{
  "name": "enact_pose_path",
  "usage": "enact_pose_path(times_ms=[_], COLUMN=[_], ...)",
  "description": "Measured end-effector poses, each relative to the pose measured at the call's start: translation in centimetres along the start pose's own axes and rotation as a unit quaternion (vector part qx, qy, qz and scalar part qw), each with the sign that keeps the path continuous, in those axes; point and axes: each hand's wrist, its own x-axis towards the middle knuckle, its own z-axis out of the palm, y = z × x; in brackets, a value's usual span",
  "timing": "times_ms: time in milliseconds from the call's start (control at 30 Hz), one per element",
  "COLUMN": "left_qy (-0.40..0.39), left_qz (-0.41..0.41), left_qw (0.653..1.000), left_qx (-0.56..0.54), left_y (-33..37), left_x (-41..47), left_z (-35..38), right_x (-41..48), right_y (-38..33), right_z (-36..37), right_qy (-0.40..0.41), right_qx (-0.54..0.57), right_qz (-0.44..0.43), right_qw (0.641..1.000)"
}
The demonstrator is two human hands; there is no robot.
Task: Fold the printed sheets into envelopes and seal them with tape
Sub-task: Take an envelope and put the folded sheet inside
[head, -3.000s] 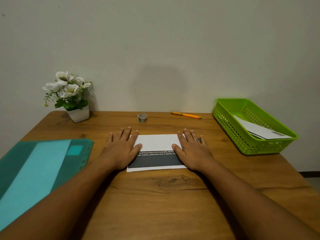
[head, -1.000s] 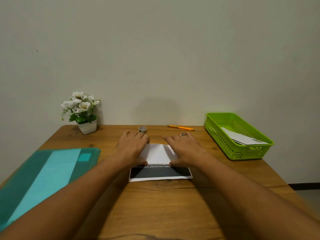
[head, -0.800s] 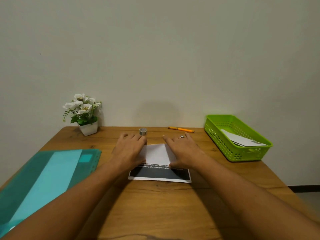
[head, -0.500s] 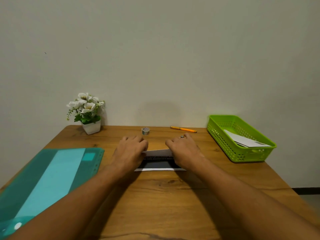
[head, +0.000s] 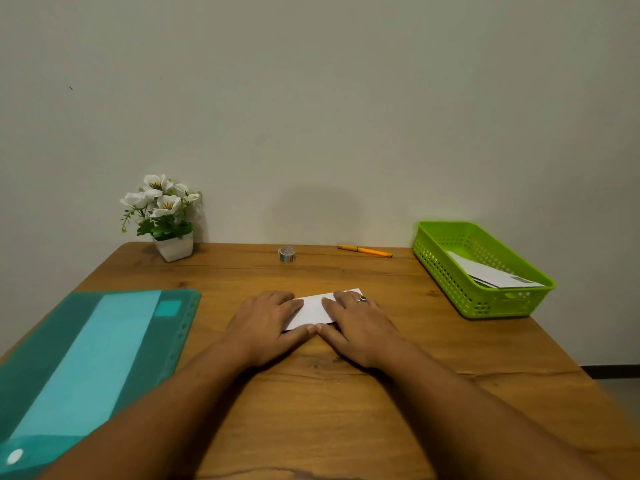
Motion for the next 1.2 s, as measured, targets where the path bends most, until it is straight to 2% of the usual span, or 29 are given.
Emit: enact_pose_path(times_ms=[267, 433, 533, 667, 833, 1033, 1200], left_qy=[-0.040, -0.064, -0.089, -0.099, -0.087, -0.085, -0.111], left_qz=[-0.030, -0.023, -0.026, -0.058, -0.061, -0.057, -0.059], left_qw=[0.999, 0.998, 0.995, 0.993, 0.994, 0.994, 0.992], left_qx=[0.009, 0.012, 0.028, 0.034, 0.038, 0.033, 0.033], left_y=[-0.8, -1.5, -2.3, -4.7, -5.6, -5.4, -5.5], left_x=[1.4, 2.3, 2.9, 2.9, 2.9, 2.7, 2.9], left_z=[1.3, 1.0, 0.8, 1.0, 1.6, 1.5, 1.1], right_x=[1.3, 2.9, 3.6, 3.7, 4.3, 5.1, 4.8], right_y=[-1.0, -1.3, -0.9, -0.6, -1.5, -4.5, -1.9], right_z=[0.4, 1.3, 2.1, 2.4, 2.2, 2.1, 2.2], right_qy=[0.049, 0.001, -0.016, -0.021, -0.028, -0.017, -0.031], right_qx=[-0.006, 0.054, 0.057, 0.059, 0.061, 0.058, 0.061], right_qz=[0.035, -0.012, 0.000, 0.011, 0.044, -0.042, -0.013], right_qw=[0.998, 0.998, 0.998, 0.998, 0.997, 0.997, 0.998])
